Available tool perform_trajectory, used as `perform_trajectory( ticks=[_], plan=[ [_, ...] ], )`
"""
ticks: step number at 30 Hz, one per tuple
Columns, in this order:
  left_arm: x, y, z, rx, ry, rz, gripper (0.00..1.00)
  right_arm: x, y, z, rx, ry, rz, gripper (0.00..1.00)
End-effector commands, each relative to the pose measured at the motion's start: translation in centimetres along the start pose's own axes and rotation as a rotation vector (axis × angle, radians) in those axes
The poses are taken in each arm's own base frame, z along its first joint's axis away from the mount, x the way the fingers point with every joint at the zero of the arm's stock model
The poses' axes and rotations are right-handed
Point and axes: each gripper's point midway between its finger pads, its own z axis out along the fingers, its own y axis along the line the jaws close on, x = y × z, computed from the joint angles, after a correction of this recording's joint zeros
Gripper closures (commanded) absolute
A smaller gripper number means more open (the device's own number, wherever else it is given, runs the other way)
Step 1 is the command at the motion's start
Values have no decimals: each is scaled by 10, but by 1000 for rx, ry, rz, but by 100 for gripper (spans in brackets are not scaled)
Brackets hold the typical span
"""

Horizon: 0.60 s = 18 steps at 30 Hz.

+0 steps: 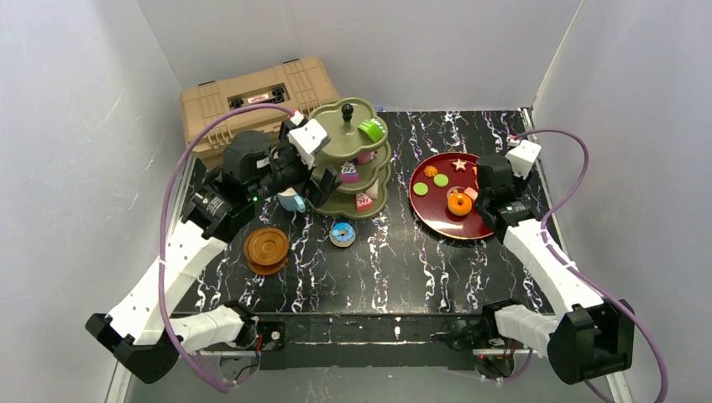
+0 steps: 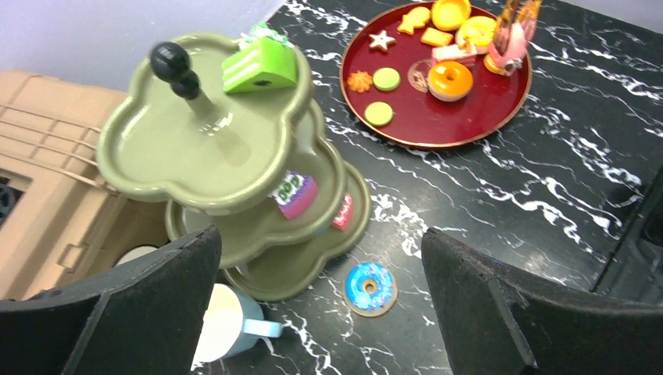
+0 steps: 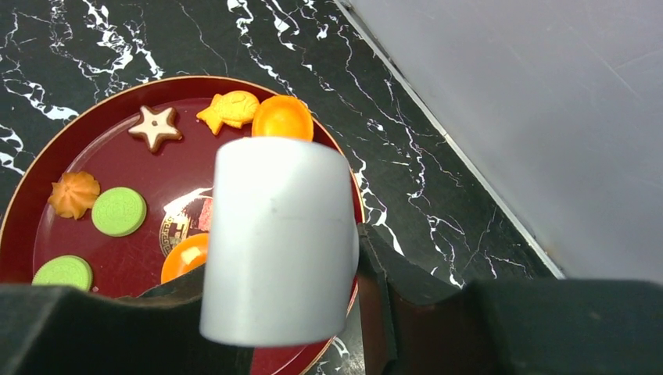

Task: Serve the afternoon tea
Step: Pick up the desert from the tray.

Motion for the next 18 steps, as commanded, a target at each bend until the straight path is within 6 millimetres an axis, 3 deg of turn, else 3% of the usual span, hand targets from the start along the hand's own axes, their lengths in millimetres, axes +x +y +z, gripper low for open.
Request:
perform_trajectory(
  ticks=[1, 4, 9, 13, 18],
  plan=[
    [-31, 33, 6, -100, -44, 50, 2, -16, 8, -2, -43, -34, 52, 85],
    [-40, 52, 20, -111, -20, 16, 2, -32, 11, -11, -88, -52, 66, 98],
    [-55, 73, 52, -40, -19, -84, 2, -65, 16, -36, -193, -65, 67, 99],
    [-55, 78, 81, 72, 8, -56, 7, -90, 24, -59, -302, -58, 30, 99],
    [-39, 66, 104, 308, 56, 27, 10, -109, 38, -80, -428, -43, 23, 99]
  ],
)
